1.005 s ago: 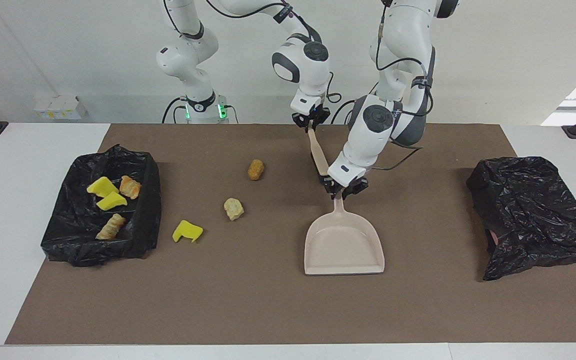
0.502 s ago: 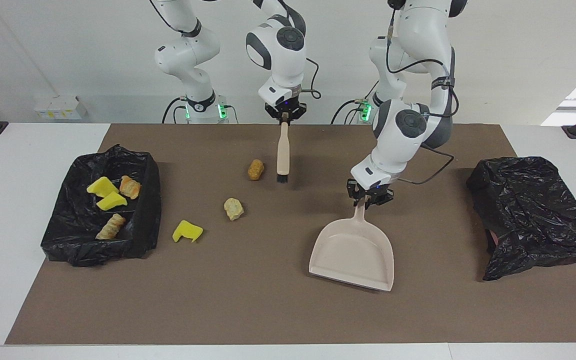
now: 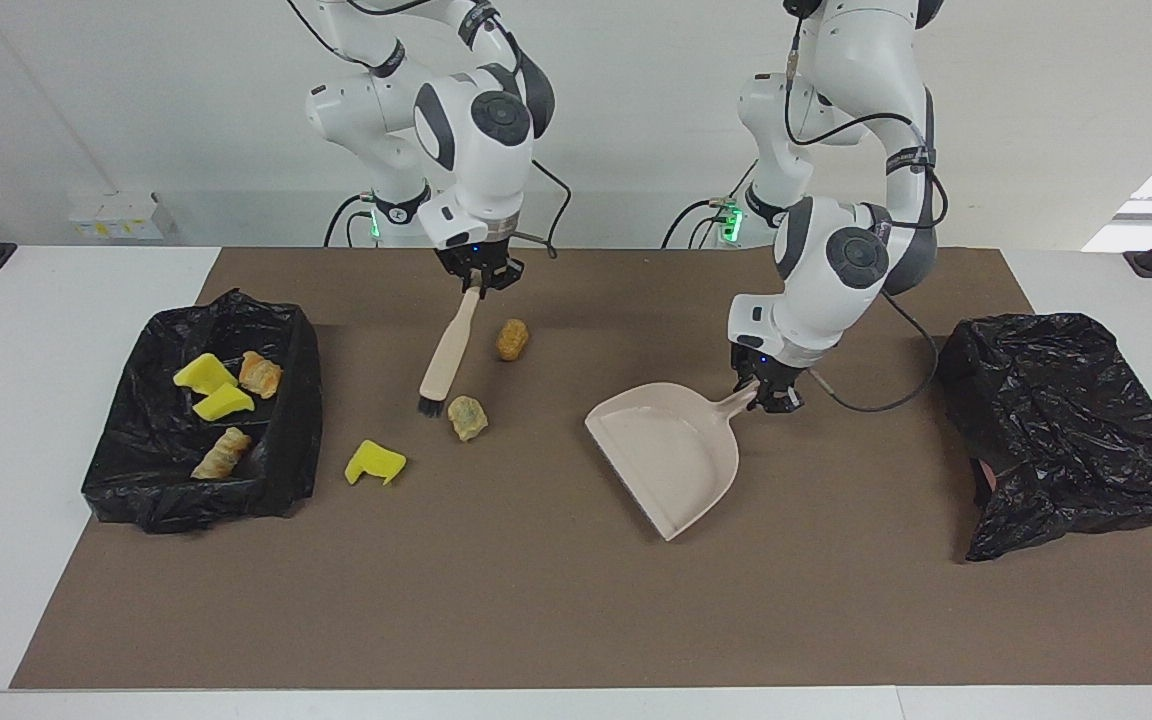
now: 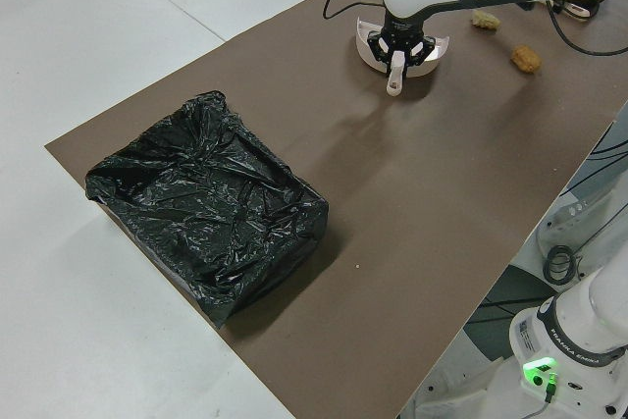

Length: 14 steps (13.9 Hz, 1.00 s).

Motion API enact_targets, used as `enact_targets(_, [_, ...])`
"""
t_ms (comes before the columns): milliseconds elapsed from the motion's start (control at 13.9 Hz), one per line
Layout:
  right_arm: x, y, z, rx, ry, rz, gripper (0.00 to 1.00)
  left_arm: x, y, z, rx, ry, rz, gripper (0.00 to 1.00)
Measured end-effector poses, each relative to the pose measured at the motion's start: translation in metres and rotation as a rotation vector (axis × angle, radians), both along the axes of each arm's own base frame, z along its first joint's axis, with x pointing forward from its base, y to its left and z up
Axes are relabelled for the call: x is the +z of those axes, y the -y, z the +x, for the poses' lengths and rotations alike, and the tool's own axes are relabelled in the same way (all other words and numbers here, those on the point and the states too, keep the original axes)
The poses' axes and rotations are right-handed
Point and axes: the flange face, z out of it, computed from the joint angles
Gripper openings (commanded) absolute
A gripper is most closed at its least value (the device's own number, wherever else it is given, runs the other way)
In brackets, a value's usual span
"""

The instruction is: Sweep and dump trash in bin

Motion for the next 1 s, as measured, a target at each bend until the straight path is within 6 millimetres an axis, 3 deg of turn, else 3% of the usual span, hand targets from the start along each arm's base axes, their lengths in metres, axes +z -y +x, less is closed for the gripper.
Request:
enact_targets(215, [-0.004,0.048,0.052,0.032,-0.018,0.009,0.00,0.003,0.011,-0.009,-0.147,0.012,0.099,0.00])
enact_targets(359, [-0.007,0.093,0.081,0.082,-0.037,0.010,0.00,0.009,0.040,-0.025,-0.243,0.019,0.155,0.00])
enact_targets(502, [-0.014,0.124,0.097,0.109,-0.047,-0.034,0.00,0.013,0.066,-0.044,-0.284,0.012,0.205,0.00])
enact_targets(718, [-0.034,0.139,0.107,0.121,-0.064,-0.046,0.00,0.015,0.076,-0.056,-0.229,0.004,0.229,0.00])
enact_targets(1005, [-0.075,0.134,0.114,0.139,-0.099,-0.034,0.00,0.011,0.077,-0.063,-0.154,-0.015,0.250,0.00])
